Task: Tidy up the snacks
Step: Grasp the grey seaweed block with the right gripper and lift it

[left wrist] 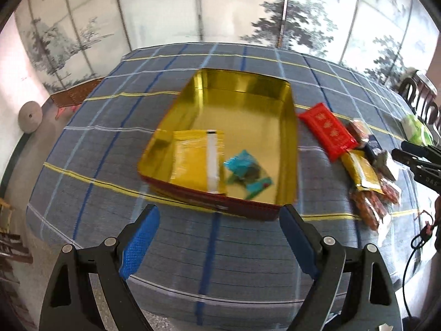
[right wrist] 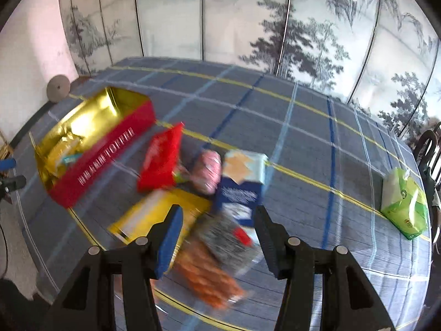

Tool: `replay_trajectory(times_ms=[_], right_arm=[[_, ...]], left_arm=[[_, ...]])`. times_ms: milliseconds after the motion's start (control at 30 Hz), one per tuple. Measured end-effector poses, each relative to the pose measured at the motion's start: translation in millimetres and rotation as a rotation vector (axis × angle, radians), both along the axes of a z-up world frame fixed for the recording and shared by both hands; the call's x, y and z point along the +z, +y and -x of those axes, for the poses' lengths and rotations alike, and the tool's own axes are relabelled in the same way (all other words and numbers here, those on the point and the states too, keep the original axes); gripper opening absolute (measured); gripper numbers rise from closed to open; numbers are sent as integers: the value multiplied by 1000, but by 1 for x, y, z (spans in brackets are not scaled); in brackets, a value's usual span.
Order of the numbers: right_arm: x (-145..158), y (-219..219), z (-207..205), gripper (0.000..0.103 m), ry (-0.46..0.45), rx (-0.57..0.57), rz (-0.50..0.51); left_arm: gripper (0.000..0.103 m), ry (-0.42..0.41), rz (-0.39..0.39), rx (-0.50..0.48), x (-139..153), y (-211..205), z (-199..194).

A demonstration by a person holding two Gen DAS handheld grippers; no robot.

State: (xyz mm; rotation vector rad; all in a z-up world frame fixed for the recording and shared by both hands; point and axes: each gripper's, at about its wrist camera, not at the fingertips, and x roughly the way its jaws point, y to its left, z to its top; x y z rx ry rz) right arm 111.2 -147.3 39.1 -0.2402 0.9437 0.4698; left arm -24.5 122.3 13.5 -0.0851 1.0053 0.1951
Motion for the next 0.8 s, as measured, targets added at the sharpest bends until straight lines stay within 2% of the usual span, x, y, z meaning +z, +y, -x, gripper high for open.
replay_trajectory(times_ms=[200,433,800], right_arm=[[-21,-13,-5,54,86,124,63],[-38,-7,-7,54,112,226,124],[-44,-18,-9,51,141,177,-24]], left_arm=[[86,15,-12,-36,-2,-26,-1],[86,34,-25,-70,-4,-49,0],[86,58,-22,-120,-11,-81,-6]])
